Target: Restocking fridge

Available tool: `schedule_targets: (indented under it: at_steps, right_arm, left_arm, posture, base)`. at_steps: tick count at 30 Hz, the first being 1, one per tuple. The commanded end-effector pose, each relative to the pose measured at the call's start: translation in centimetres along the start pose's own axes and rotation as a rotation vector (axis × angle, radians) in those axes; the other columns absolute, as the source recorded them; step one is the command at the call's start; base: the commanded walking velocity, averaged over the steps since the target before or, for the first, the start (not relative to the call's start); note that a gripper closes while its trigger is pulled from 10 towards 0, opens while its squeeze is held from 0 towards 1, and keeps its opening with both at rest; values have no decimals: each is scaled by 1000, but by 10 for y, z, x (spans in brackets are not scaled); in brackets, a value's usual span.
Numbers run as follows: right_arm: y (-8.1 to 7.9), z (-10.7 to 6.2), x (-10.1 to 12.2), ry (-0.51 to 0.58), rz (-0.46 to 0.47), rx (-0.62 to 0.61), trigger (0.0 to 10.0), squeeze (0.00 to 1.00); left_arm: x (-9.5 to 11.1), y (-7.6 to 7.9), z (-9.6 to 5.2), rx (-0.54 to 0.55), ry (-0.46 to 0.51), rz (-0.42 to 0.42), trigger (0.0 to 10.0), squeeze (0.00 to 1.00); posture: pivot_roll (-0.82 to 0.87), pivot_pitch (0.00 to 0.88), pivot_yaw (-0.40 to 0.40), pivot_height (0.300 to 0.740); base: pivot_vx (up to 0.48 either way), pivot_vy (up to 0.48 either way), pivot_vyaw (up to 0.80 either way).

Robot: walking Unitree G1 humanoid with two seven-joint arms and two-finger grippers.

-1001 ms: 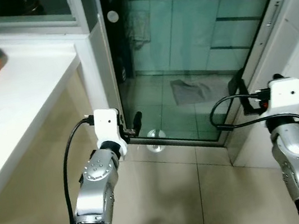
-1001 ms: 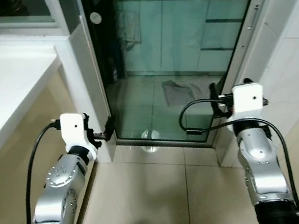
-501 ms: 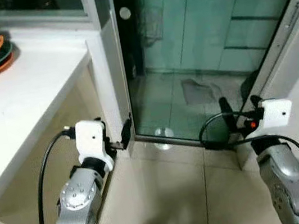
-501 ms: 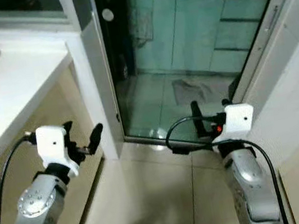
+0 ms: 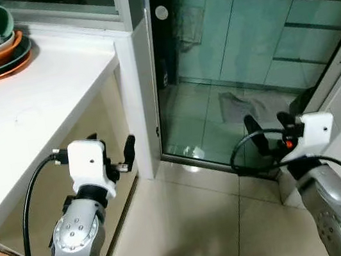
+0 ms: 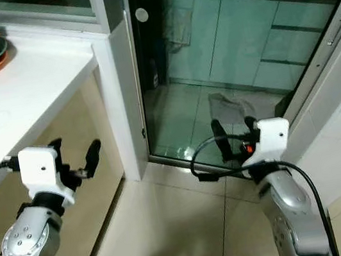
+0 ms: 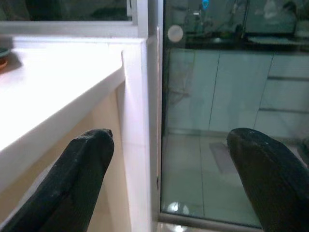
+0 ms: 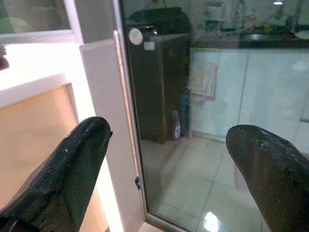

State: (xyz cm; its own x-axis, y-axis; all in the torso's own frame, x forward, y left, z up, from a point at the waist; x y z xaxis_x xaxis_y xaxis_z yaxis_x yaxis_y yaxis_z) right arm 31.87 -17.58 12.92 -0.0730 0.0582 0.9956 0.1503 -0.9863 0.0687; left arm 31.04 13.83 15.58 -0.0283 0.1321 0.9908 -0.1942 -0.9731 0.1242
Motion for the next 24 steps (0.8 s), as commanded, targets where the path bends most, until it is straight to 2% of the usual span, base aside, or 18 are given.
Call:
schedule_targets:
  at_steps: [1, 4, 9, 14, 17, 24]
  right_arm:
    - [0, 2, 2, 7, -28, 4, 10000, 0]
    - [-3, 4, 4, 15, -39, 11, 10000, 0]
    - [-3, 3, 4, 18, -60, 13, 10000, 0]
    - [1, -1, 9, 38, -69, -10, 10000, 0]
    - [2, -1, 8, 36, -69, -18, 10000, 0]
    - [5, 2, 7, 34, -78, -39, 10000, 0]
  left_arm:
    - [3, 10, 7, -40, 11, 12, 10000, 0]
    - [4, 18, 12, -82, 8, 11, 10000, 0]
    - [4, 21, 15, -92, 5, -10, 10000, 0]
    - [15, 20, 15, -66, 63, -25, 10000, 0]
    - [18, 19, 17, -62, 79, -36, 10000, 0]
    - [6, 11, 24, -8, 29, -22, 10000, 0]
  posture:
    - [-101, 0, -40, 740]
    - [-113, 0, -29, 740]
    - [-122, 0, -20, 740]
    - [-126, 0, -17, 740]
    - [-127, 0, -13, 740]
    - [-136, 0, 5, 740]
  base:
    - [480, 0, 0]
    - [480, 0, 0]
    - [480, 0, 0]
    - [480, 0, 0]
    - [0, 0, 0]
    - [0, 0, 0]
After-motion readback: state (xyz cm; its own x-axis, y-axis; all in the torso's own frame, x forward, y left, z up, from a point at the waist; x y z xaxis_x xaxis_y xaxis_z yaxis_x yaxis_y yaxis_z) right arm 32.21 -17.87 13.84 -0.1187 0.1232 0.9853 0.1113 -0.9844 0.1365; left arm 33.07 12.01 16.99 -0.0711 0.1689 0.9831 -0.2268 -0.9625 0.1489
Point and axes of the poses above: a point about 5 cm out from each wrist's last joint towards the gripper, its own z axis pointing out of the wrist towards the gripper, its own x axis along the axis of the wrist's last joint, y = z × x, the point moved 6 cm from there along z, pointing out of the wrist towards the gripper, and after that the axes turned 12 degrees about -z, right-handed, at the moved point
